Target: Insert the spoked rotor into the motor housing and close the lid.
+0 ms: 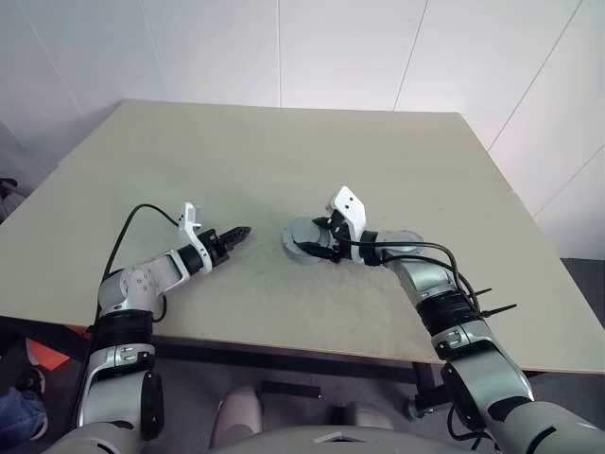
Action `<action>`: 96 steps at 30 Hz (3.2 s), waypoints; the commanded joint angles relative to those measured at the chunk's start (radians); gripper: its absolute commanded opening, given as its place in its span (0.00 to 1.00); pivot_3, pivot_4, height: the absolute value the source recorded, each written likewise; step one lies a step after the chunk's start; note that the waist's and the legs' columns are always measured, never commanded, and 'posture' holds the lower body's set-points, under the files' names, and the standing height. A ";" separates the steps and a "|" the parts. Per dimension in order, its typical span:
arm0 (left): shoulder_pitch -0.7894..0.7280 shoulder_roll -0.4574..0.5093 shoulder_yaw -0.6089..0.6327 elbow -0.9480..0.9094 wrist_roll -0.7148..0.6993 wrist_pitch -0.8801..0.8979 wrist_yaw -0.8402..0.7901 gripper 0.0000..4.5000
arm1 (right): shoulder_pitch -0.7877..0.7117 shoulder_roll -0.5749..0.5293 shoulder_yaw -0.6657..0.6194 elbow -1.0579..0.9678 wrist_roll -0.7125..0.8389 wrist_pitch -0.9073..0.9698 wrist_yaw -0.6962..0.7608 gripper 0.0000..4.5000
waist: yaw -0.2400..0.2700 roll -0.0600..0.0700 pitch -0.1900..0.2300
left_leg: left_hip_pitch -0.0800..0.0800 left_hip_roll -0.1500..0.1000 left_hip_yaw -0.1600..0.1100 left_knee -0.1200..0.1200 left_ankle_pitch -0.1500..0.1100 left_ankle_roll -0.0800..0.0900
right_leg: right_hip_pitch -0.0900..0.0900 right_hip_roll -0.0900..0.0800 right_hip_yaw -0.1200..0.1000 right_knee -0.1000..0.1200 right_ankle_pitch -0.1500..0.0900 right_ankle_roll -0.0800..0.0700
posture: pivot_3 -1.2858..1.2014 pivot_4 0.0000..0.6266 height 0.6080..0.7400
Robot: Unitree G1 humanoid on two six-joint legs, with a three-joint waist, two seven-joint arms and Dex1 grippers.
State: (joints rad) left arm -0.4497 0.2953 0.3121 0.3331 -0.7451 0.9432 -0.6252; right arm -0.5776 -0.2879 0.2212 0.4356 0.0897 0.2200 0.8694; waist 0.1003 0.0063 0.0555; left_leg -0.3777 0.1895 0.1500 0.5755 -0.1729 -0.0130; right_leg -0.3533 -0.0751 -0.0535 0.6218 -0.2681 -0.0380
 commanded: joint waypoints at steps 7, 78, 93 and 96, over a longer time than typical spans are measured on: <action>-0.111 -0.110 0.024 -0.031 -0.113 0.071 0.031 0.01 | 0.004 -0.028 0.032 0.065 -0.058 0.026 -0.014 0.71 | 0.002 0.000 0.000 | 0.007 0.000 0.000 0.000 -0.001 0.001 | 0.007 0.000 0.000 0.000 0.000 0.000 | 0.52 0.00 1.00; -0.168 -0.137 -0.092 0.220 0.128 -0.048 0.010 0.00 | -0.088 0.327 -0.707 -0.071 0.558 1.107 -0.606 0.99 | 0.024 0.006 -0.001 | 0.011 -0.001 0.003 -0.031 0.011 -0.019 | 0.001 0.000 0.000 -0.014 0.002 0.005 | 0.52 0.00 1.00; -0.175 -0.136 -0.076 0.230 0.132 -0.066 0.006 0.00 | -0.094 0.295 -0.696 -0.042 0.571 1.053 -0.613 0.48 | 0.026 0.006 -0.001 | 0.010 -0.001 0.003 -0.031 0.012 -0.020 | 0.000 0.000 0.000 -0.014 0.002 0.006 | 0.52 0.00 1.00; -0.174 -0.135 -0.054 0.226 0.121 -0.078 0.009 0.00 | -0.104 0.291 -0.704 -0.033 0.580 1.051 -0.620 0.48 | 0.027 0.006 -0.001 | 0.010 -0.001 0.003 -0.031 0.012 -0.020 | 0.000 0.000 0.000 -0.013 0.002 0.006 | 0.52 0.00 1.00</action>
State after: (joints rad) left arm -0.6175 0.1591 0.2462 0.5510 -0.6208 0.8713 -0.6262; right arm -0.6522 0.0092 -0.4800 0.3986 0.6613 1.2892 0.2653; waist 0.1269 0.0126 0.0540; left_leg -0.3680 0.1887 0.1528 0.5443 -0.1607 -0.0331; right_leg -0.3531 -0.0748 -0.0533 0.6085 -0.2656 -0.0321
